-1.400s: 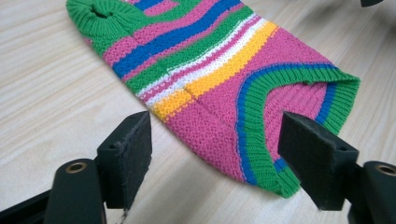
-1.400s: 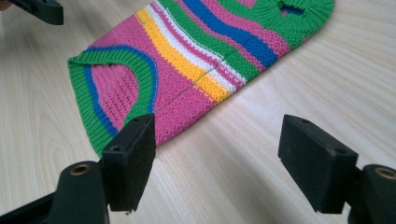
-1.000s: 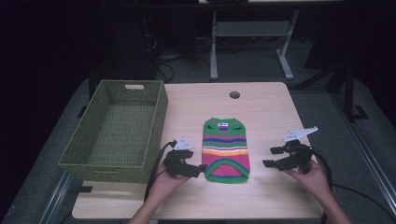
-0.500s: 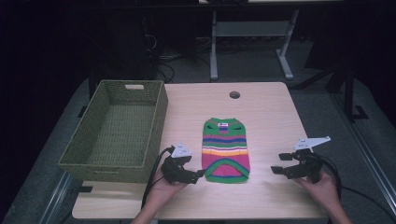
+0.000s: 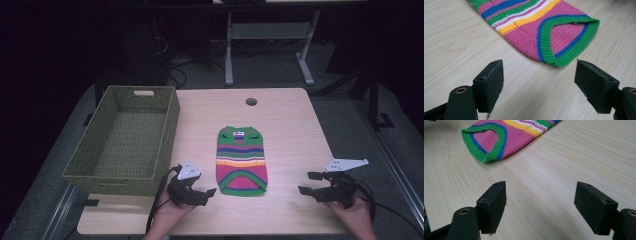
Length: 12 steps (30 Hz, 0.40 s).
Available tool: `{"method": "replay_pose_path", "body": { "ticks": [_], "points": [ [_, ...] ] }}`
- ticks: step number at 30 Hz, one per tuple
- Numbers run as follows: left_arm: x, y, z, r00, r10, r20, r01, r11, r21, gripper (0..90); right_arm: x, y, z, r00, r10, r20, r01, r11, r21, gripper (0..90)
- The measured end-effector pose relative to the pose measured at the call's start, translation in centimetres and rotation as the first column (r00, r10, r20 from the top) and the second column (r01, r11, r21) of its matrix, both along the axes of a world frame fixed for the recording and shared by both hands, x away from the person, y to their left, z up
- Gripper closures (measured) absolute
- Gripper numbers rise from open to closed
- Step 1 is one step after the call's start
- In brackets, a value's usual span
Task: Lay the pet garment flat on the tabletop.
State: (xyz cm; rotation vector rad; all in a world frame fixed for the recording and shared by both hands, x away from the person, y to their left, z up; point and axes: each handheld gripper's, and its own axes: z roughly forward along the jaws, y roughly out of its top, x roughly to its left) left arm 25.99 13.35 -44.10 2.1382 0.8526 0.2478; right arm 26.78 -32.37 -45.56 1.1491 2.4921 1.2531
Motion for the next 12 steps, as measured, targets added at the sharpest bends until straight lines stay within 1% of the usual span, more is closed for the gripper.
{"method": "replay_pose_path", "body": {
  "ticks": [1,3,5,7,9,10,12],
  "points": [
    [-0.2,0.0,0.0,1.0,-0.002,0.004,0.002,1.0,-0.003,23.1,-0.3,0.0,0.0,0.9999,-0.01,-0.006,0.01,1.0,0.0,25.3],
    [-0.5,0.0,-0.1,1.0,-0.003,0.001,0.003,1.0,-0.005,23.1,-0.8,0.0,-0.1,0.9999,-0.015,0.002,0.015,0.9999,-0.002,25.3],
    [-1.1,0.1,0.0,0.9998,-0.014,0.013,0.014,0.9998,0.011,23.1,-1.4,0.0,-0.2,0.9996,-0.024,0.013,0.024,0.9996,-0.012,25.1],
    [-1.6,0.2,0.1,0.9998,-0.011,0.016,0.011,0.9999,0.004,23.0,-2.0,0.0,-0.2,0.9992,-0.032,0.023,0.032,0.9994,-0.009,25.0],
    [-2.0,0.2,0.1,0.9996,-0.008,0.025,0.008,1.0,0.004,23.1,-2.6,0.0,-0.2,0.999,-0.037,0.025,0.037,0.9993,-0.003,25.0],
    [-2.2,0.2,0.1,0.9994,-0.008,0.035,0.007,0.9999,0.012,23.1,-2.8,0.0,-0.2,0.9987,-0.039,0.034,0.039,0.9992,-0.007,25.0],
    [-2.6,0.3,0.0,0.9992,-0.006,0.038,0.005,0.9999,0.012,23.1,-3.4,-0.2,-0.1,0.9973,-0.052,0.051,0.052,0.9986,-0.002,25.0]
  ]
}}
